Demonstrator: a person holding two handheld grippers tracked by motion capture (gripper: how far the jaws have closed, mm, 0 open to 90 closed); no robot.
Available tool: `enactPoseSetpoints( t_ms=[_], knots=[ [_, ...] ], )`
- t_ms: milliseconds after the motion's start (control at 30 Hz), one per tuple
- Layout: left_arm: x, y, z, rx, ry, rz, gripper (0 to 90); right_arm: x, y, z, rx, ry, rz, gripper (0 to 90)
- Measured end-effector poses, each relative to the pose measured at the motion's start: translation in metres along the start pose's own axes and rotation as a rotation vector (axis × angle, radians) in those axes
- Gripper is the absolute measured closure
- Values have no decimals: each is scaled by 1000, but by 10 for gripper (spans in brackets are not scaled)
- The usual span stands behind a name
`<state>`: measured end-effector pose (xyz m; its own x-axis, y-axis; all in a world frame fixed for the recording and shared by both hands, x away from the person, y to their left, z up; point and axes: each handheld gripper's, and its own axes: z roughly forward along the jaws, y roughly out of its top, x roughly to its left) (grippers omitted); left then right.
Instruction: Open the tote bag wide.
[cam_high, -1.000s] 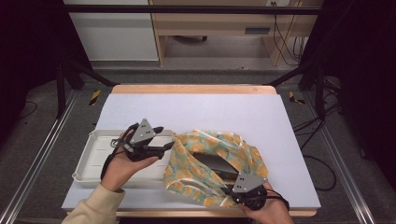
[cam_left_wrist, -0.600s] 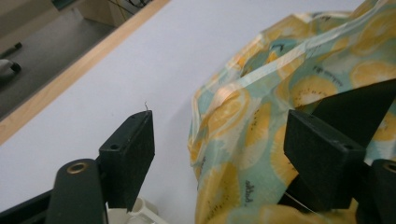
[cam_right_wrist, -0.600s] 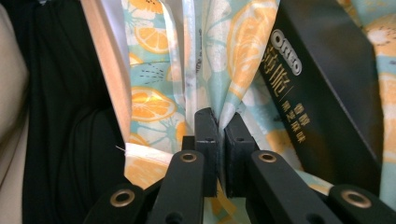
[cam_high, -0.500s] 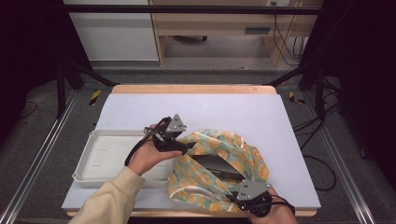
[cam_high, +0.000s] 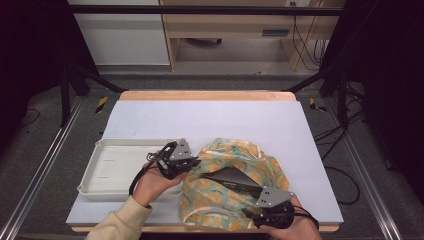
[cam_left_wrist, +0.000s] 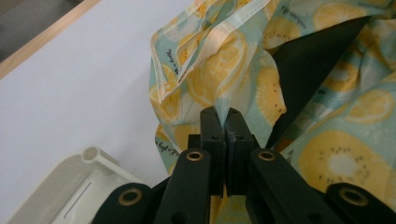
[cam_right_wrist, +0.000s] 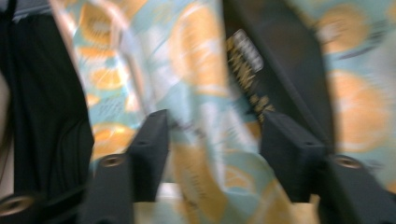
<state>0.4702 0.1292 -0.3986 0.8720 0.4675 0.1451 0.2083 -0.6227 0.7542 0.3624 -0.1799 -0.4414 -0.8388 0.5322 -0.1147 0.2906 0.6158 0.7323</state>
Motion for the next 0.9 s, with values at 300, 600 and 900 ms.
enactPoseSetpoints(
  t_ms=[300,600,900],
  knots=[
    [-6,6,-25,-84,44,-16,899,-18,20,-38,-107,-159,130,318],
    [-4,7,-30,-121,57,-35,900,-44,9,-31,13,-303,296,360],
    [-12,11,-30,-104,19,-16,900,-79,11,-23,110,-414,282,879]
  ],
)
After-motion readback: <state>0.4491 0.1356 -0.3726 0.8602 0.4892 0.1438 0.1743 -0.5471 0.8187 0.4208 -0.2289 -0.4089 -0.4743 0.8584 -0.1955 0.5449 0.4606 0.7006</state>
